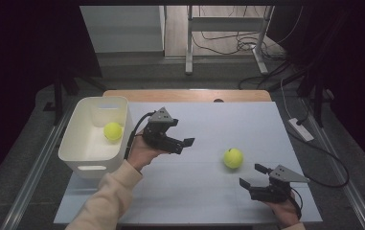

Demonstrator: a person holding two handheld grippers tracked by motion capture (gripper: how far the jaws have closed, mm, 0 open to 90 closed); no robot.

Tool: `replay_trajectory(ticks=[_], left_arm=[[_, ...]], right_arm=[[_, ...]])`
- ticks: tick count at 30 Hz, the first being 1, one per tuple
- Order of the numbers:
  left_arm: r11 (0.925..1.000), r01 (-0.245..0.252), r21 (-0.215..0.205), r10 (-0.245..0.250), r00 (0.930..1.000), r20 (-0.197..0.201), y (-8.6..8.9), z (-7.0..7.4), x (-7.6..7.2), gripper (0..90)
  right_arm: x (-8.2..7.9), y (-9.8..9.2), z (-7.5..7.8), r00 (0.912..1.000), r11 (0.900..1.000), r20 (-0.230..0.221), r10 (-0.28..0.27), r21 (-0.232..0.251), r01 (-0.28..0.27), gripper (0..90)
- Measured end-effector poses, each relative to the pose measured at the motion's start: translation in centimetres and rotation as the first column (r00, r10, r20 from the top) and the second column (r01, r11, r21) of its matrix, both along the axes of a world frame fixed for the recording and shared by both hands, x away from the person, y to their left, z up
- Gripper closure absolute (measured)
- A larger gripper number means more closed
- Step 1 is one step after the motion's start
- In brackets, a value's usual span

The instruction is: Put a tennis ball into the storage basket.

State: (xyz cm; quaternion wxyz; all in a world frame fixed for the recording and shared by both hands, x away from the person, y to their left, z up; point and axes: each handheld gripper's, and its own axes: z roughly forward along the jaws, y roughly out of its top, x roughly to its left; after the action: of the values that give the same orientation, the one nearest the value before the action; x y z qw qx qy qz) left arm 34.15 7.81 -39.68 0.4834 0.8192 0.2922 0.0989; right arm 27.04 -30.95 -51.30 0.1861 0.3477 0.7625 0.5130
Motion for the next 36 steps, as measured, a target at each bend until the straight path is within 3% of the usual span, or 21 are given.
replay_trajectory(ticks=[15,23,36], left_arm=[[0.998,0.063,0.0,-0.062,0.9978,-0.024,-1.9,-0.9,0.6,9.3],[0.9974,0.072,-0.002,-0.072,0.9965,-0.043,-2.4,-1.5,1.2,9.1],[0.993,0.117,0.018,-0.115,0.9899,-0.082,-4.2,-2.5,2.0,8.6]], right_arm=[[0.2,0.5,0.0,0.9999,1.0,0.0,0.015,-0.003,-0.015,13.3],[0.2,0.4,-0.1,0.9997,1.0,-0.004,0.023,0.006,-0.023,13.3],[0.1,0.3,-0.1,0.9993,0.999,-0.007,0.037,0.022,-0.037,13.3]])
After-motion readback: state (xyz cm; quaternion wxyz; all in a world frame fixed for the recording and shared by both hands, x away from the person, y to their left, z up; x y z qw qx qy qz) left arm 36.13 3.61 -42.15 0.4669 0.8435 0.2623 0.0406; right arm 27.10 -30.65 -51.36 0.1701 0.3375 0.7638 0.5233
